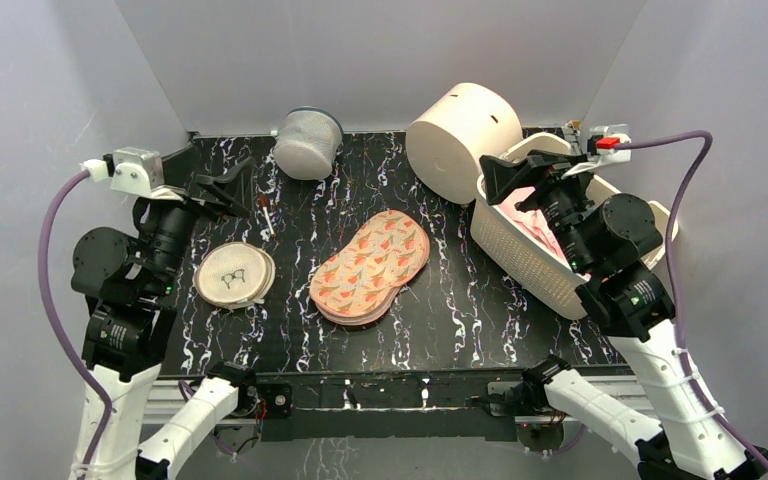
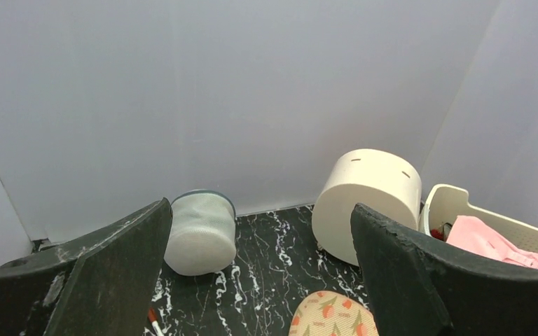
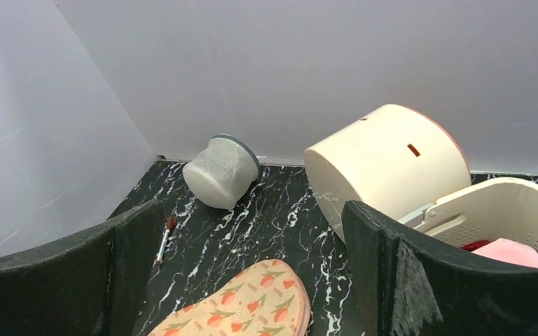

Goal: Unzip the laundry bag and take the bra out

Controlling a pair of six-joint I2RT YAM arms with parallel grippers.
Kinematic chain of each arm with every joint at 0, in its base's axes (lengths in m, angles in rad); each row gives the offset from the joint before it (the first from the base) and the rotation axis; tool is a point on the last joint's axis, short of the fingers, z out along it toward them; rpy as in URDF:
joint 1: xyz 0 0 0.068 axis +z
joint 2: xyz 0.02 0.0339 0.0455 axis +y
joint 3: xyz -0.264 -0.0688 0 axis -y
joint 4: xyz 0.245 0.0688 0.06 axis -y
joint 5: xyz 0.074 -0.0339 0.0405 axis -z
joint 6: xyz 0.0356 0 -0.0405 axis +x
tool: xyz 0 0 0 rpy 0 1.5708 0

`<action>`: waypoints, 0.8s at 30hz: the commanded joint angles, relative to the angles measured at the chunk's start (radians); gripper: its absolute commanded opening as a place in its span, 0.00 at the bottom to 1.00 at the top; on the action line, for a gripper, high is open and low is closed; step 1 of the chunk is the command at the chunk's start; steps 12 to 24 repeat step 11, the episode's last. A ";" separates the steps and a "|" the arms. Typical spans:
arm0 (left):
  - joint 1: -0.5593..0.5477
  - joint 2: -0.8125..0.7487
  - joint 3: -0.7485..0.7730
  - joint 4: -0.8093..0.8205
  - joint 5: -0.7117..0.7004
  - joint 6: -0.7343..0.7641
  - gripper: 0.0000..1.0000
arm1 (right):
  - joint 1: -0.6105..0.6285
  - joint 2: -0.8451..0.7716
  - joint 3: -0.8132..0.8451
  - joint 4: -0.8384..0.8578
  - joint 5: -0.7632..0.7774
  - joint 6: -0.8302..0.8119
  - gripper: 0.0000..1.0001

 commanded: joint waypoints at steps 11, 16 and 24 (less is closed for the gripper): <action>-0.002 0.050 -0.038 -0.014 0.025 -0.031 0.98 | 0.003 -0.016 -0.008 -0.031 0.037 0.026 0.98; -0.002 0.050 -0.038 -0.014 0.025 -0.031 0.98 | 0.003 -0.016 -0.008 -0.031 0.037 0.026 0.98; -0.002 0.050 -0.038 -0.014 0.025 -0.031 0.98 | 0.003 -0.016 -0.008 -0.031 0.037 0.026 0.98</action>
